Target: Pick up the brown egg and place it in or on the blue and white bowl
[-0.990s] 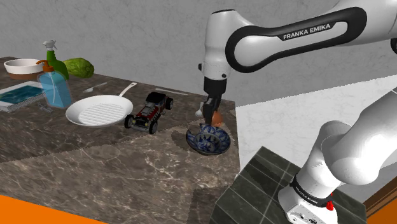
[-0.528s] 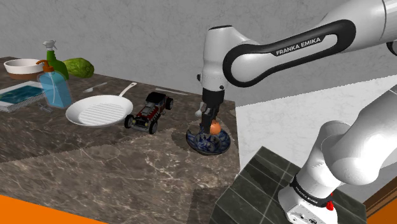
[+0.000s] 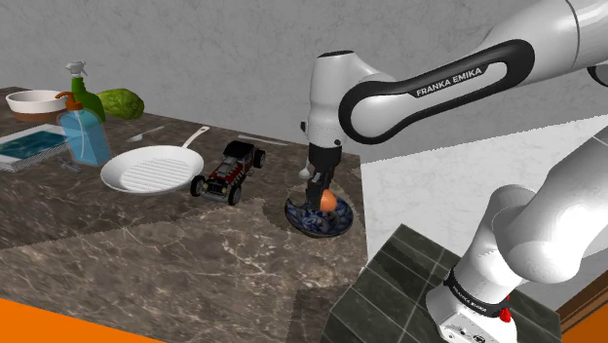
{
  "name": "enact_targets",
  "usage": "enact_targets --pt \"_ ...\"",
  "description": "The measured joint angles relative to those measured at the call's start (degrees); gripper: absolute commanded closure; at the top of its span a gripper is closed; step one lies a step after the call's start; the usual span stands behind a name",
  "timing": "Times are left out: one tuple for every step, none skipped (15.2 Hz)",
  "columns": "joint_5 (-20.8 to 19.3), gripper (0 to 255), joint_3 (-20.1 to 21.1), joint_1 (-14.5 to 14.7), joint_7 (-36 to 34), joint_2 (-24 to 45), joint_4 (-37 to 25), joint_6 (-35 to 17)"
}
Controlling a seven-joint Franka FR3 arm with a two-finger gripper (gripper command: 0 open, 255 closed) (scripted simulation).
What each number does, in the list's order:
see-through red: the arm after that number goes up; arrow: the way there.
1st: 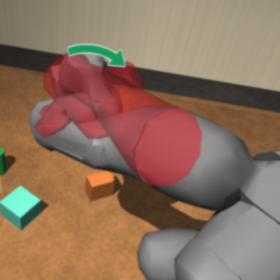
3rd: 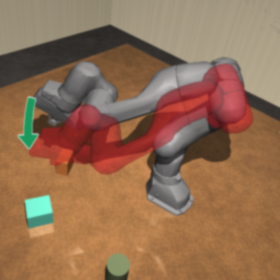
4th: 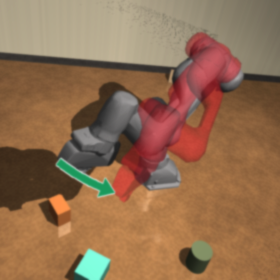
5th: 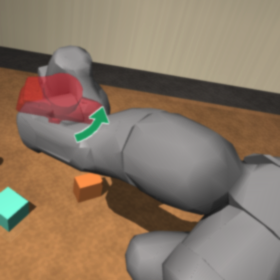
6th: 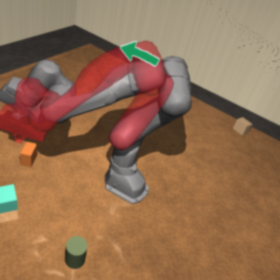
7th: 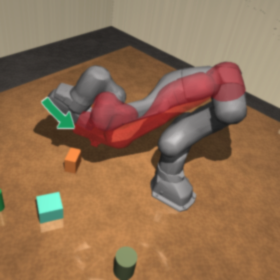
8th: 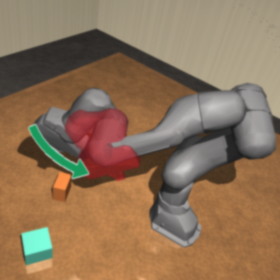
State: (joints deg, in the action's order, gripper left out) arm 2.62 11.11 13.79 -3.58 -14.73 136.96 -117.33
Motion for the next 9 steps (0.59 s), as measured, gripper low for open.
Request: enact_targets --pt "0.00 255 0.00 0.00 0.00 0.01 0.01 -0.01" --pt "0.00 255 0.00 0.00 0.00 0.01 0.01 -0.02" --pt "0.00 0 0.00 0.00 0.00 0.01 0.01 -0.02" --pt "0.00 0 0.00 0.00 0.00 0.01 0.01 -0.03" --pt "0.00 0 0.00 0.00 0.00 0.01 0.01 -0.03" --pt "0.00 0 0.00 0.00 0.00 0.01 0.01 -0.03" --pt "0.00 0 0.00 0.00 0.00 0.01 0.01 -0.03" --pt "0.00 0 0.00 0.00 0.00 0.01 0.01 -0.03" --pt "0.00 0 0.00 0.00 0.00 0.01 0.01 -0.03"
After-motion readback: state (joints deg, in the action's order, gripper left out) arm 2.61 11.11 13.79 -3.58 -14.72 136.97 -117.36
